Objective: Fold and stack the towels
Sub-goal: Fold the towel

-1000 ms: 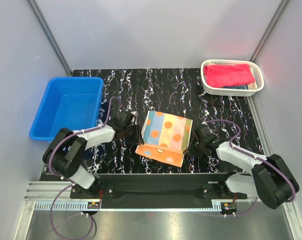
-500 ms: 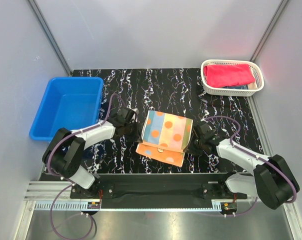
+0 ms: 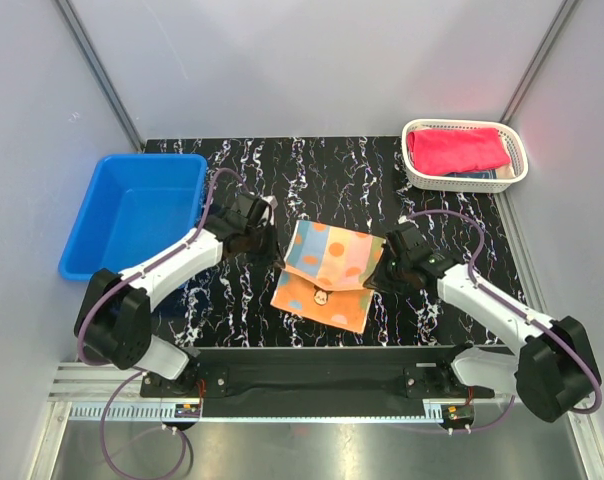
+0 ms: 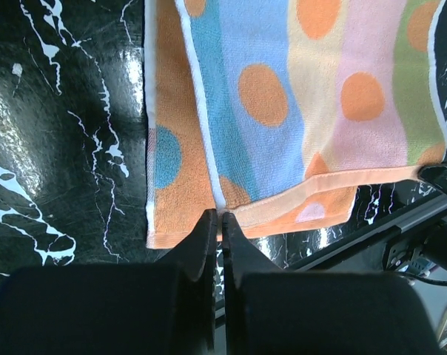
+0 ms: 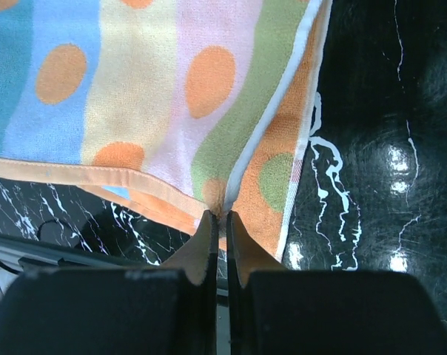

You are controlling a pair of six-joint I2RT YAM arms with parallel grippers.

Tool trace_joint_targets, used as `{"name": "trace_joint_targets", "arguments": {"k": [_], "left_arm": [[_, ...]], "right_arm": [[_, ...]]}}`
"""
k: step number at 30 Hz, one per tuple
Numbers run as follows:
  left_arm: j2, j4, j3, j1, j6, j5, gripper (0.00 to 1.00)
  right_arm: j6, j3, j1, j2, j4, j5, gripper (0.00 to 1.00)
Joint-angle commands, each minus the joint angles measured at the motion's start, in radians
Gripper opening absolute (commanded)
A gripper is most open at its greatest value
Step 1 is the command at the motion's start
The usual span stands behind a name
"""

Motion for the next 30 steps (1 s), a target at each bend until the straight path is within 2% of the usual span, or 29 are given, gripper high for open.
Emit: {"name": "trace_joint_targets", "arguments": {"k": [1, 8, 10, 15, 18, 25, 27, 30], "left_arm": [[-0.026, -0.054, 0.015, 0.000, 0.024, 0.000, 0.00], [-0.150, -0.086, -0.025, 0.000, 0.021, 0.004, 0.00], [-0.165, -0.082, -0.078, 0.000, 0.022, 0.003, 0.00], [-0.124, 0.002, -0.244, 0.000, 0.016, 0.026, 0.00], [-0.084, 0.058, -0.272, 0.000, 0.015, 0.031, 0.00], [-0.026, 0.063, -0.273, 0.000, 0.032, -0.005, 0.00], [-0.024, 0.064, -0.281, 0.000, 0.026, -0.006, 0.00], [-0.040, 0.072, -0.290, 0.000, 0.013, 0.001, 0.00]], "right_arm": [[-0.006, 0.022, 0.007, -0.036, -0.037, -0.036, 0.00], [0.044, 0.014, 0.019, -0.146, -0.048, -0.110, 0.00], [0.098, -0.062, 0.032, -0.188, 0.012, -0.158, 0.00], [0.169, -0.249, 0.055, -0.222, 0.145, -0.181, 0.00], [0.167, -0.302, 0.061, -0.200, 0.225, -0.222, 0.00], [0.152, -0.340, 0.070, -0.171, 0.248, -0.247, 0.04], [0.153, -0.357, 0.073, -0.171, 0.224, -0.235, 0.00], [0.143, -0.366, 0.073, -0.192, 0.213, -0.233, 0.00]]}}
